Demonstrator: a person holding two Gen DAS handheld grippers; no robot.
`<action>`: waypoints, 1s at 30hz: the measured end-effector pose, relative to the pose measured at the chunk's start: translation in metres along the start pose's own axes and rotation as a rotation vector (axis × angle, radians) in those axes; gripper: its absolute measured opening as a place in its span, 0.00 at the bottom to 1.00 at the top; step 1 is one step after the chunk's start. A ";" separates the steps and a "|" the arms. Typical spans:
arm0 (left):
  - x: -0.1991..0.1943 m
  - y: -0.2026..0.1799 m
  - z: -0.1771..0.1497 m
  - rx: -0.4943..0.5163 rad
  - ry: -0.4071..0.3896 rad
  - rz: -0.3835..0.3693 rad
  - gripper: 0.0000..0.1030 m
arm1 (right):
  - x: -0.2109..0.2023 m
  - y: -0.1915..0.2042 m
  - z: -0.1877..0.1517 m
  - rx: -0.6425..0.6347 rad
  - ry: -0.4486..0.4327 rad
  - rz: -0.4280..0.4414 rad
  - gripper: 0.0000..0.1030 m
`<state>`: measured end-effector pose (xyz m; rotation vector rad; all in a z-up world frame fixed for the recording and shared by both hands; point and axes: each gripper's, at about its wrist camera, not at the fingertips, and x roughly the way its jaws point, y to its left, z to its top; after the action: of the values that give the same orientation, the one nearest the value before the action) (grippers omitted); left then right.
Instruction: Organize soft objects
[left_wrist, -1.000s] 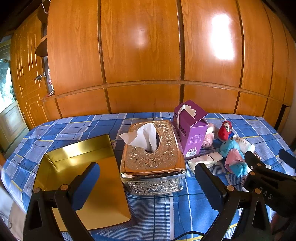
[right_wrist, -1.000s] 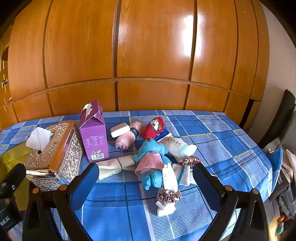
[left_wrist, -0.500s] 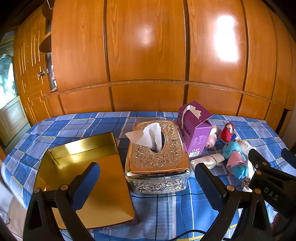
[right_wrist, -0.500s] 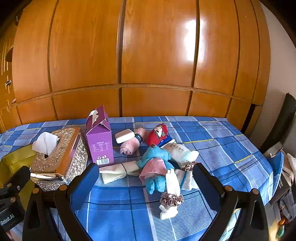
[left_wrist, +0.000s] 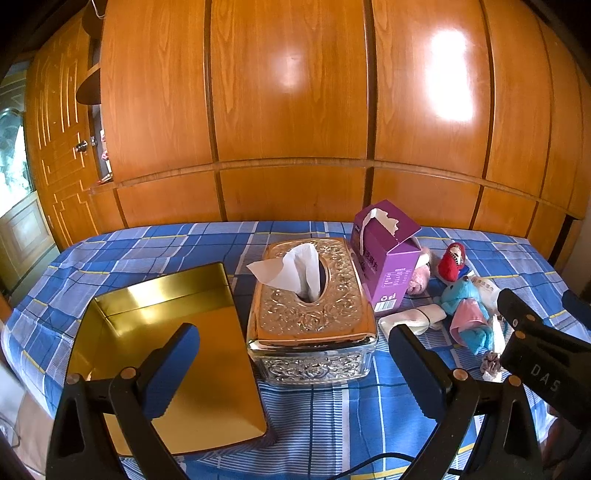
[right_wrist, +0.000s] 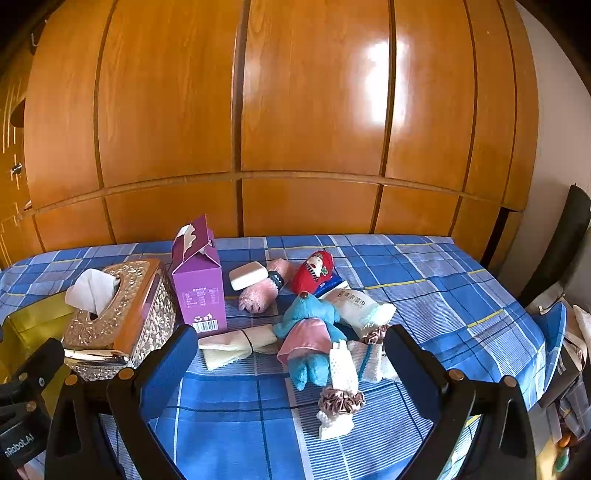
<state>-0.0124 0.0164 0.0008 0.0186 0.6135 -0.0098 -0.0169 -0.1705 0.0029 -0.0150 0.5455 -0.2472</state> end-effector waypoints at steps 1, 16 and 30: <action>0.000 0.000 0.000 0.000 0.001 -0.001 1.00 | 0.000 0.000 0.000 0.000 -0.001 -0.002 1.00; 0.002 -0.013 0.000 0.045 0.010 -0.040 1.00 | 0.013 -0.029 -0.011 0.030 0.054 -0.054 1.00; -0.001 -0.048 0.003 0.168 -0.001 -0.148 1.00 | 0.030 -0.076 -0.029 0.101 0.152 -0.102 1.00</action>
<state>-0.0121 -0.0316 0.0034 0.1361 0.6109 -0.2044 -0.0243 -0.2501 -0.0315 0.0748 0.6842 -0.3769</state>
